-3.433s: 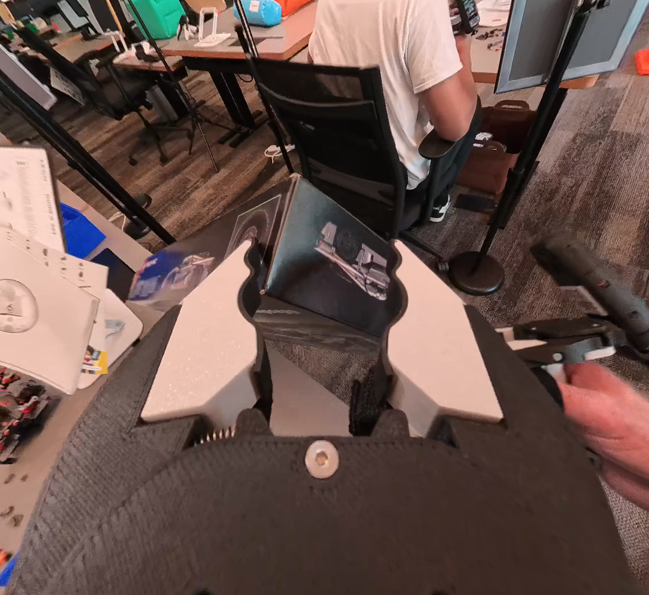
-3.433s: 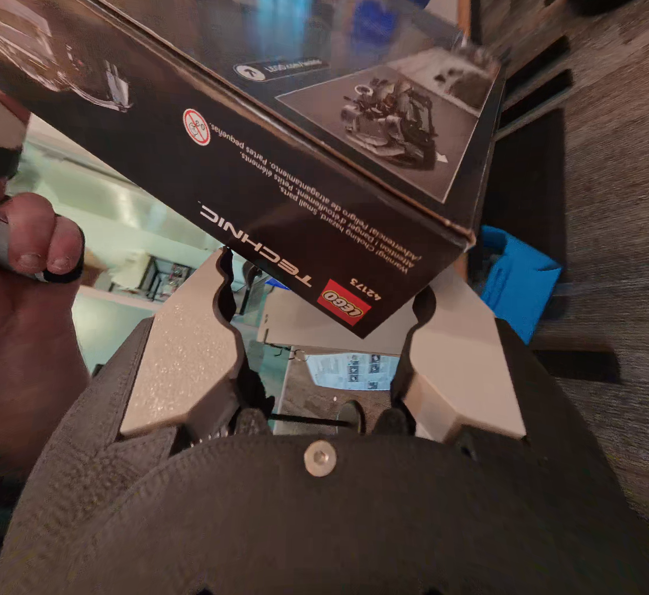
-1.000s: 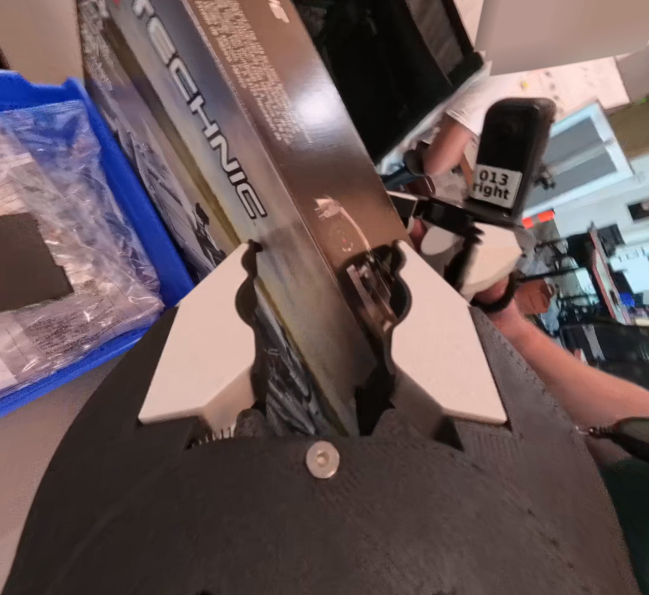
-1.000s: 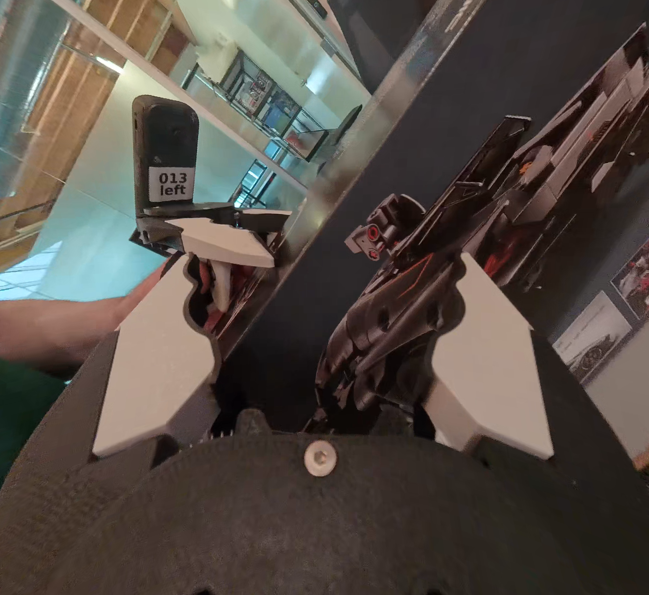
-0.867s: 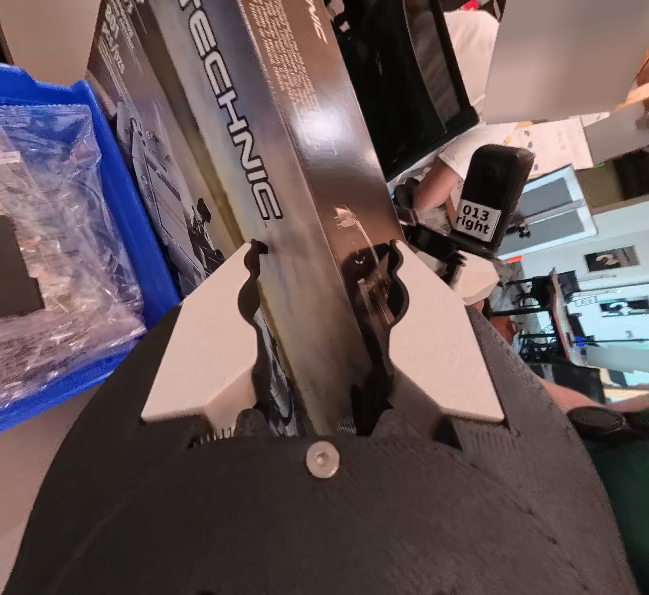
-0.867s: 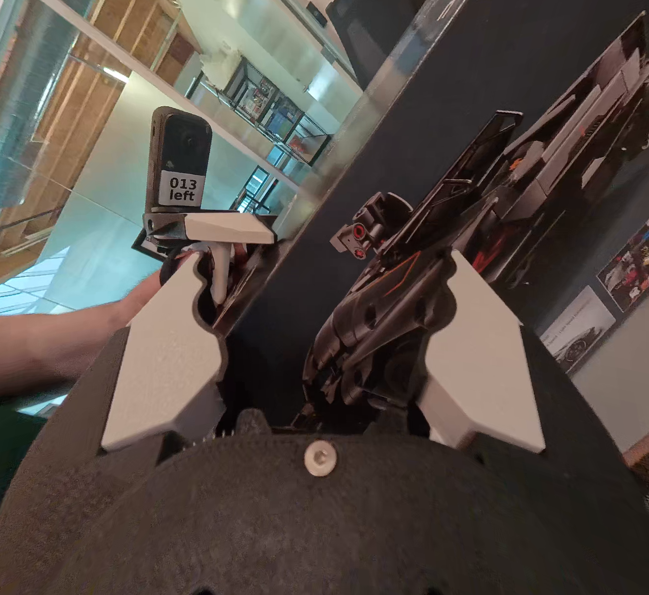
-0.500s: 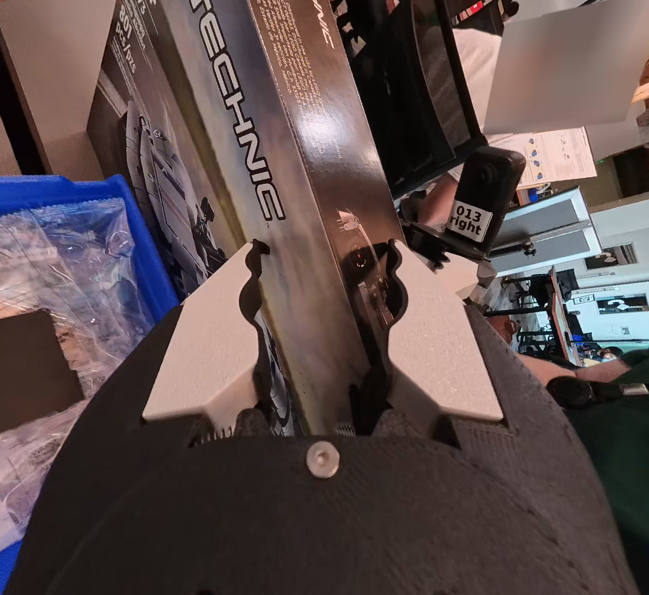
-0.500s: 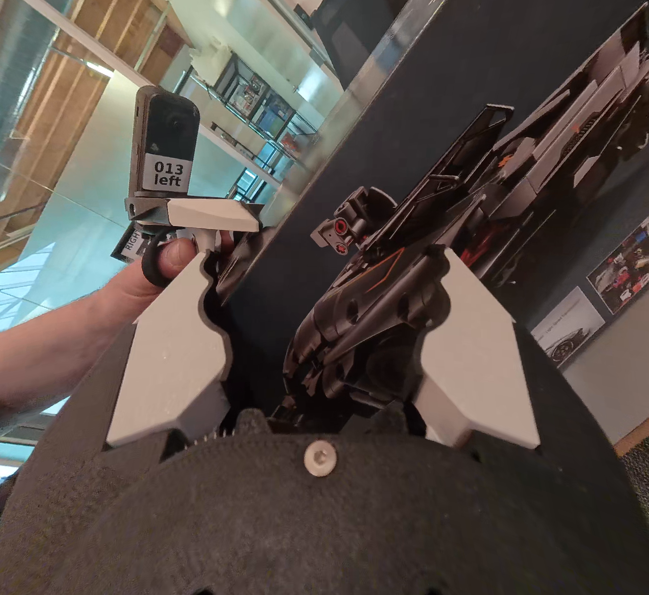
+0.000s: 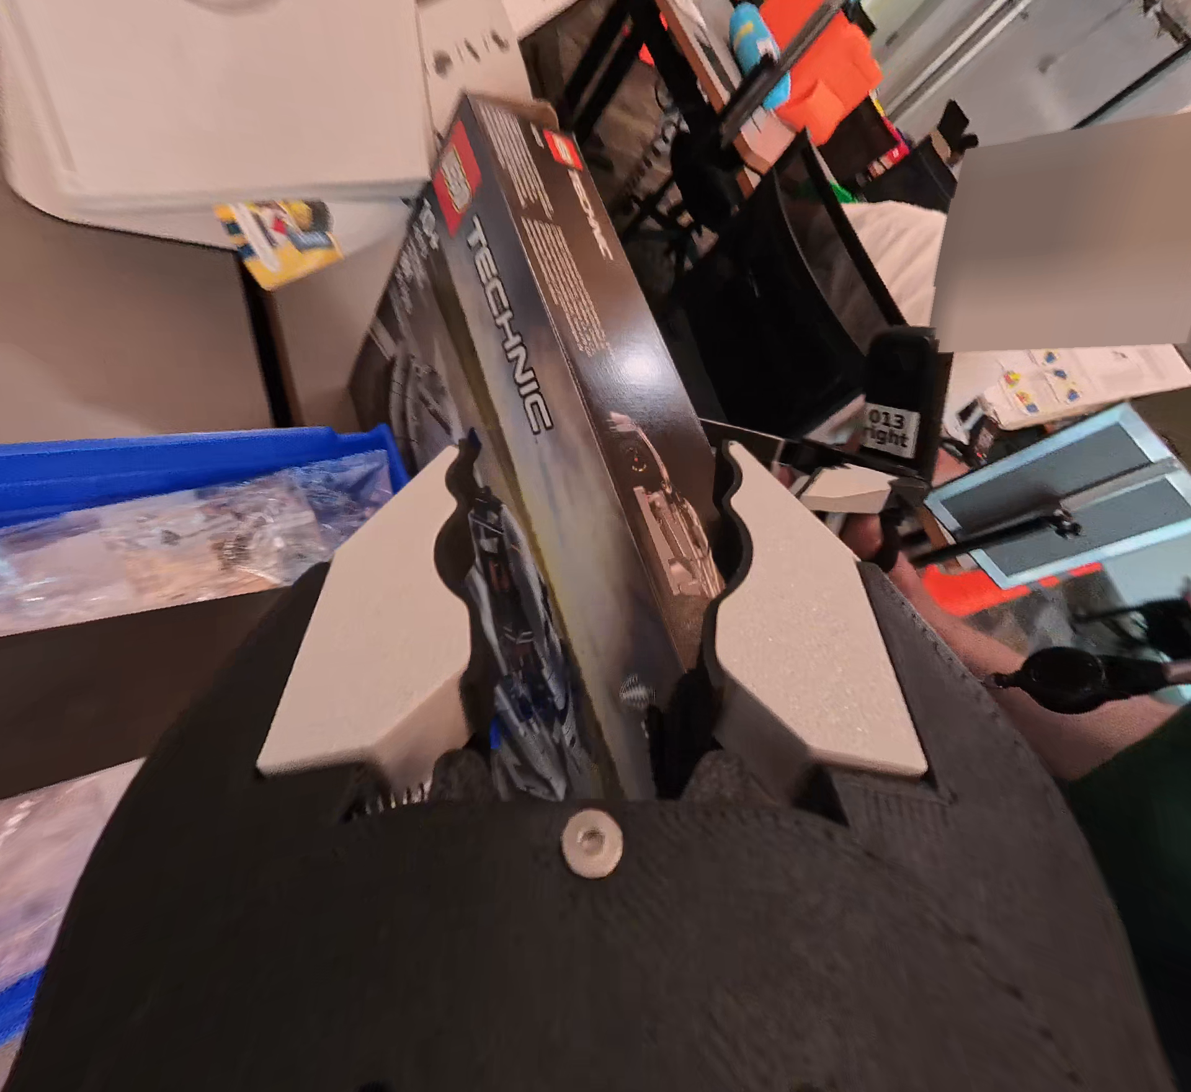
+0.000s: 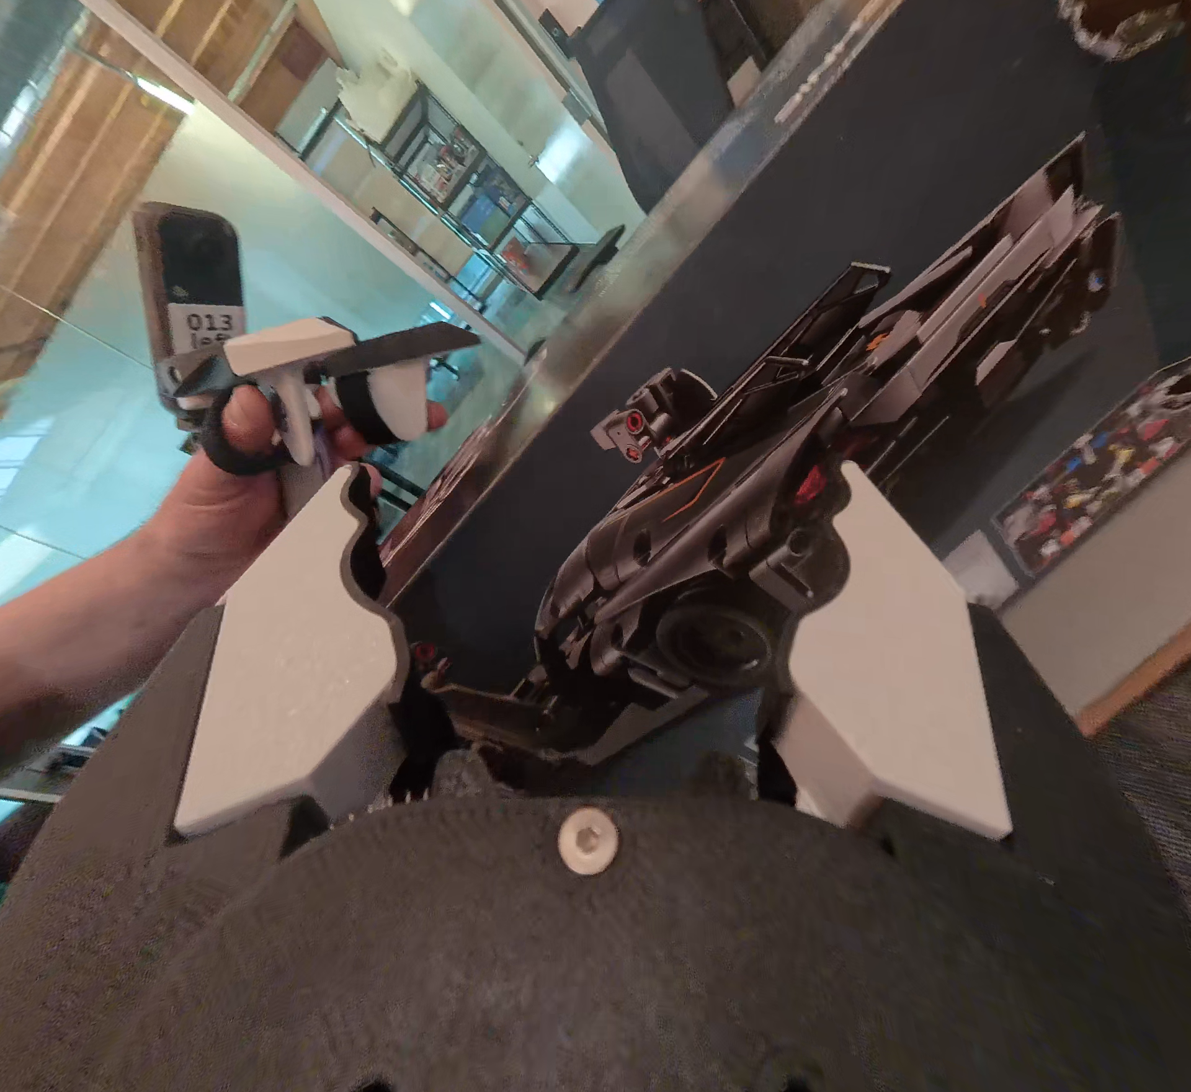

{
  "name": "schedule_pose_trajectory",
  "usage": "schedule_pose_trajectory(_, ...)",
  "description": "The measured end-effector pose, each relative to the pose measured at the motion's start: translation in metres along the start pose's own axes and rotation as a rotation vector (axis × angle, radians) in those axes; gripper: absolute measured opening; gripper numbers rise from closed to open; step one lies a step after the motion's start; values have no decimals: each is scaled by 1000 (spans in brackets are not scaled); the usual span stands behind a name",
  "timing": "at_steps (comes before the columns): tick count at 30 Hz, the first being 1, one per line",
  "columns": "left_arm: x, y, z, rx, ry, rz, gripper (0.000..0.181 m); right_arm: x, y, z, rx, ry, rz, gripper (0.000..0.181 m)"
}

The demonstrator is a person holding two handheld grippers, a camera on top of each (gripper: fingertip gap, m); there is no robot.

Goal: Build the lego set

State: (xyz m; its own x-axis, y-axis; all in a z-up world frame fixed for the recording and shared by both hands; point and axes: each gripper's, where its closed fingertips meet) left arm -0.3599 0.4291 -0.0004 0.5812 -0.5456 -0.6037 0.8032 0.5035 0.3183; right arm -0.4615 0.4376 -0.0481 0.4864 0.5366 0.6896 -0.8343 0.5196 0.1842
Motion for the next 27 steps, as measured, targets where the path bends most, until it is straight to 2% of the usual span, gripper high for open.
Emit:
schedule_pose_trajectory(4,-1,52,6,-86,-45,48,71,20,26,13,16,152,-83,134)
schedule_pose_trajectory(7,3,98,5,-140,-79,71,60,56,41,30,22,279,-120,123)
schedule_pose_trajectory(9,9,135,4,-173,-110,92,52,90,43,39,29,343,-111,112)
schedule_pose_trajectory(13,28,228,-5,-260,-143,115,26,197,23,43,26,432,30,80)
schedule_pose_trajectory(16,46,304,-27,-280,-161,114,0,285,-18,20,47,567,88,44)
schedule_pose_trajectory(20,70,409,-63,-249,-110,84,0,397,-101,-36,82,628,215,3)
schedule_pose_trajectory(24,98,511,-89,-199,-105,178,0,479,-191,-100,159,587,371,0)
schedule_pose_trajectory(27,131,566,-105,-134,-125,280,0,516,-246,-139,236,526,458,1)
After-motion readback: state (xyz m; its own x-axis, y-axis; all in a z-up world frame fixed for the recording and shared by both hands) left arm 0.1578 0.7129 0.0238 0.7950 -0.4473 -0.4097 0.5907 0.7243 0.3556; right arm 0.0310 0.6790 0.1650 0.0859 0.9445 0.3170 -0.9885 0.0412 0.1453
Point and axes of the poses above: each gripper's, where its closed fingertips meet, y back along the fingers, z out of its top, x = y × z across the jaws, and after that the axes turned 5 degrees about -z, right-handed
